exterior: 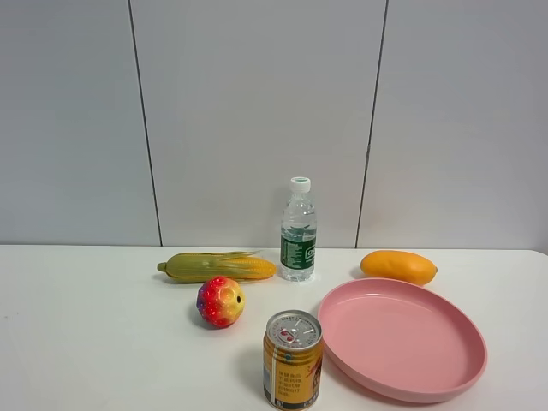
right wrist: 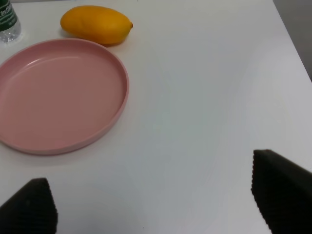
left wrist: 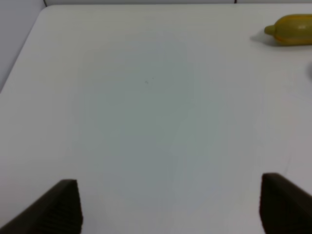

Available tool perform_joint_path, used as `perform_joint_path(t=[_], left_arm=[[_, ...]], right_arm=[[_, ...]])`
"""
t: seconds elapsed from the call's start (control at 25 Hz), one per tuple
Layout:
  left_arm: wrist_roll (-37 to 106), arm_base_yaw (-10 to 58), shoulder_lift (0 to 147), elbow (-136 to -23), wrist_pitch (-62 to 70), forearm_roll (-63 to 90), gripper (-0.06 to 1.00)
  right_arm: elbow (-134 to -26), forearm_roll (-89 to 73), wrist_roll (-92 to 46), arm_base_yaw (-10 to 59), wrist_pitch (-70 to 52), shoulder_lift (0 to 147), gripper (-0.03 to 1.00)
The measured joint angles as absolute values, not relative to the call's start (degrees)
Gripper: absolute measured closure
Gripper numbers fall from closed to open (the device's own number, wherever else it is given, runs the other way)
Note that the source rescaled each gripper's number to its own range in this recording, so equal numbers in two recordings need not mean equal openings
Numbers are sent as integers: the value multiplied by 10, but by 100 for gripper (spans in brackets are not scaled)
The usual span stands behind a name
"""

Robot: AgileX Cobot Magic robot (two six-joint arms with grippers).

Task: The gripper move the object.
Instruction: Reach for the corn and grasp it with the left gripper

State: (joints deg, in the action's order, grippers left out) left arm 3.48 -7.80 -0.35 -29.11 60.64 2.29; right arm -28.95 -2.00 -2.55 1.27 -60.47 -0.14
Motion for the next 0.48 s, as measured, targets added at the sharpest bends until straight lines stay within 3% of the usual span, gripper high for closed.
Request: perform_joint_path(t=[0.48], left_arm=[[89, -78, 27, -335, 608, 72, 26]], right_arm=[[-290, -20, -25, 13, -605, -1, -3]])
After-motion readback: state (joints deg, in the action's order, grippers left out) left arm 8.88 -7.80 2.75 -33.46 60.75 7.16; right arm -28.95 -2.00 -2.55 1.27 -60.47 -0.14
